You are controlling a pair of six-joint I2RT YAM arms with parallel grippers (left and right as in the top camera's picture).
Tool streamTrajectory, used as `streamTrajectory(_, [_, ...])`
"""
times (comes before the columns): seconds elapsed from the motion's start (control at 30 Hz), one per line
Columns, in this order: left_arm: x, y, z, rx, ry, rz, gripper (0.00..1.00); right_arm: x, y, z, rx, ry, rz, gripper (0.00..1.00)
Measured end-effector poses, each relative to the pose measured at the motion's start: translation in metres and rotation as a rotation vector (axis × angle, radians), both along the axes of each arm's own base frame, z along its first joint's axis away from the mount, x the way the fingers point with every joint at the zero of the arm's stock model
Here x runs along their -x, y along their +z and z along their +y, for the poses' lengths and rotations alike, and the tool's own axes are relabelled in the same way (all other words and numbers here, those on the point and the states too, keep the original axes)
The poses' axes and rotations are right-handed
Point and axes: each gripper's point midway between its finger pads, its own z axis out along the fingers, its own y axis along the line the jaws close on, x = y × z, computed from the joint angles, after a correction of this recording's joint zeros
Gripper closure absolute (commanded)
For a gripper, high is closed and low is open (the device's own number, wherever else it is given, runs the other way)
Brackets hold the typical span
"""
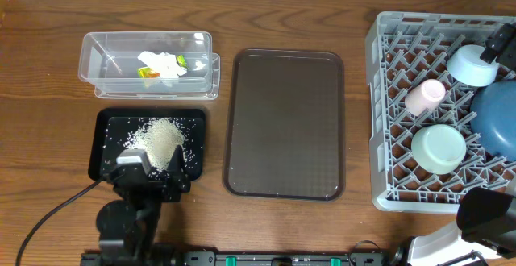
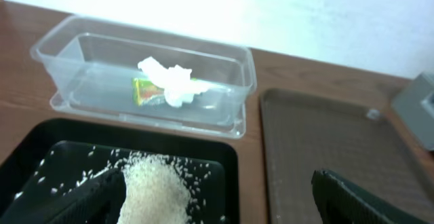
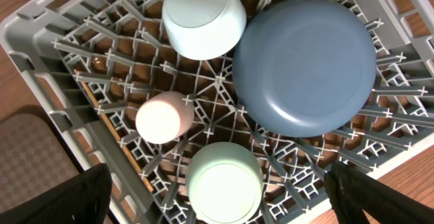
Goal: Sort waste into correct bins and load items into the dishwasher rack
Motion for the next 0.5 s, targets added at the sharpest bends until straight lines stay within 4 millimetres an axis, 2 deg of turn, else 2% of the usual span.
streamTrajectory(0.23, [-0.017,-0.024,0.0,-0.006,-0.001,-0.095,0.1,0.0,0.0,0.0,0.0,0.0,0.0,0.01])
streamTrajectory(0.43, [-0.018,-0.033,0.003,-0.009,0.018,-0.111,0.1,0.0,0.0,0.0,0.0,0.0,0.0,0.01])
streamTrajectory(0.5, [-0.019,-0.029,0.006,-0.012,0.034,-0.133,0.1,0.0,0.0,0.0,0.0,0.0,0.0,0.01])
